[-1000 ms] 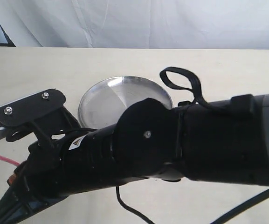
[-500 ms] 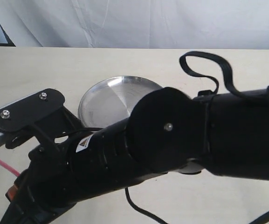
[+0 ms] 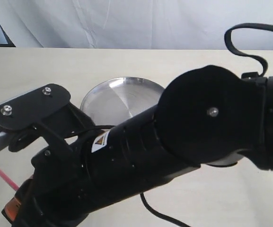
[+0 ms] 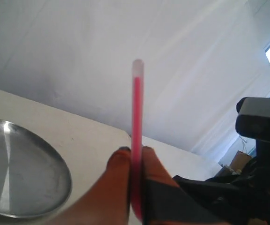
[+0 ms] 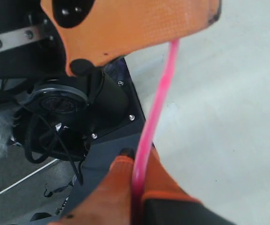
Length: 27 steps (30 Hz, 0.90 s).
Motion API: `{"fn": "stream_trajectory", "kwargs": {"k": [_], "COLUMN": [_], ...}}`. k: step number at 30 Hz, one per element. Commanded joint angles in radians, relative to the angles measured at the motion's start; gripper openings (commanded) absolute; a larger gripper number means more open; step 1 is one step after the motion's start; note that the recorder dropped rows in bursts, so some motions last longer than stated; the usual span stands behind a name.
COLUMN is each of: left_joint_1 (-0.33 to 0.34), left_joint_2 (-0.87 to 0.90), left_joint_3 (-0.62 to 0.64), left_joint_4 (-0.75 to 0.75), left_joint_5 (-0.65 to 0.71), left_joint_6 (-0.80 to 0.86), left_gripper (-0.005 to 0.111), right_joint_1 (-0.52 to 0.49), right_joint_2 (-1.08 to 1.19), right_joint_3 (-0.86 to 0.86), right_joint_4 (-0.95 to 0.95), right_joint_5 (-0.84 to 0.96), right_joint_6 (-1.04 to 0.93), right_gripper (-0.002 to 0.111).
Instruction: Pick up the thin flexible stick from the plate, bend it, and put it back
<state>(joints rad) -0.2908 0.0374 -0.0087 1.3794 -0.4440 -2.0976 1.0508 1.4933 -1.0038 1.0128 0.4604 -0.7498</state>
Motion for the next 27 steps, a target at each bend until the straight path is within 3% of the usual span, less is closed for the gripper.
{"fn": "stream_trajectory", "kwargs": {"k": [1, 5, 14, 16, 18, 23, 27], "left_joint_1": [-0.009, -0.009, -0.009, -0.009, -0.009, -0.009, -0.009], "left_joint_2": [-0.002, -0.002, -0.002, -0.002, -0.002, -0.002, -0.002], "left_joint_3": [0.009, 0.009, 0.009, 0.009, 0.009, 0.009, 0.009], "left_joint_4": [-0.11, -0.159, -0.282, -0.282, -0.282, -0.264, -0.264], "left_joint_5": [0.023, 0.041, 0.085, 0.104, 0.109, 0.107, 0.104], "left_joint_6": [0.012, 0.015, 0.015, 0.015, 0.015, 0.074, 0.153], "left_gripper": [0.0, 0.0, 0.037, 0.039, 0.036, 0.002, 0.0], "right_joint_1": [-0.002, -0.002, -0.002, -0.002, -0.002, -0.002, -0.002], "right_joint_2": [-0.021, -0.02, -0.019, -0.019, -0.019, -0.019, -0.028], "right_joint_3": [-0.009, -0.009, -0.009, -0.009, -0.009, -0.009, -0.009], "right_joint_4": [-0.022, -0.079, -0.099, -0.099, -0.099, -0.099, -0.089], "right_joint_5": [-0.005, 0.015, 0.063, 0.075, 0.084, 0.086, 0.093], "right_joint_6": [-0.017, -0.017, -0.017, -0.017, -0.017, -0.017, -0.017], "right_gripper": [-0.001, -0.001, -0.001, -0.001, -0.001, -0.001, -0.001]}}
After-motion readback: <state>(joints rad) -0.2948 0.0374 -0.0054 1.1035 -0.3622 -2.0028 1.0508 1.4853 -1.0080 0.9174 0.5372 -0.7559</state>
